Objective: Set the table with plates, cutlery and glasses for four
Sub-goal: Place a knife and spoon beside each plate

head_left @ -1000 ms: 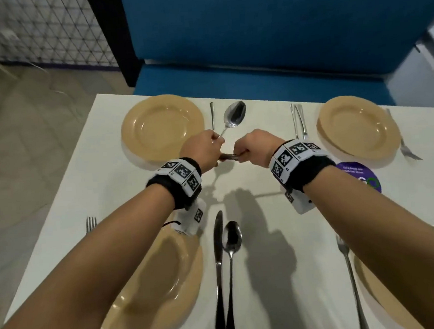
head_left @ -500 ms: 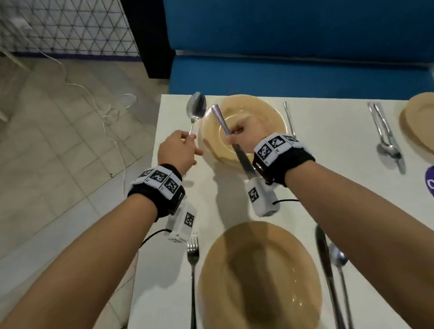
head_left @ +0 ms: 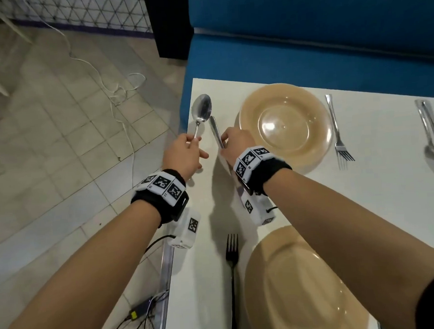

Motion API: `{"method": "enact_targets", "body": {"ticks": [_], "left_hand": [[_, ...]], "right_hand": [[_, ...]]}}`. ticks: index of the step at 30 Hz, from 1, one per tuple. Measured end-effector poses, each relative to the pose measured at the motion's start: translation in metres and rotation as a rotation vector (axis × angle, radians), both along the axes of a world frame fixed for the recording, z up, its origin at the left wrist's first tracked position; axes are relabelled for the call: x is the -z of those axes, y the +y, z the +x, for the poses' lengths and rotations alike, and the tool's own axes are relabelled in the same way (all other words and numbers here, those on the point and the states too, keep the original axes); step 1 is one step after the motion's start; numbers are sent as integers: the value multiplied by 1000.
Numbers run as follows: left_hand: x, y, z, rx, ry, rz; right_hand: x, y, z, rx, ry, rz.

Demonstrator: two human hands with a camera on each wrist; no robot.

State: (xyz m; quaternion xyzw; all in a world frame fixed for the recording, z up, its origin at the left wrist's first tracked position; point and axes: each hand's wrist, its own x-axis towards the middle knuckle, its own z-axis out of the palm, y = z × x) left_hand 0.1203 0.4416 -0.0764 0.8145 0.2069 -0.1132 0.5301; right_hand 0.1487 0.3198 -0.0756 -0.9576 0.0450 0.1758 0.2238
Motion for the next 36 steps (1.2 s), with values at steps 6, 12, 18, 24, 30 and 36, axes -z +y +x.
{"method": "enact_targets", "body": {"ticks": [6,12,18,24,30,36], "left_hand": [[-1,-3,1,45,-23,36],[-14,1,9,118,-148,182],[-29,5,11,18,-295,82],[-48,8,23,-241,-416,-487],[-43,3,37,-231,-313,-637],[-8,6,51,-161,-97,-304]], "right_hand": [[-4,-3,0,-94,-184,60],[-27,1,20,-616,-630,-144],[-64,-8,38,-896,-478,-431],[-64,-16,35,-570,-409,-150],[-47,-4,13,-160,-238,231],[-23,-6,9,-53,-104,182]]}}
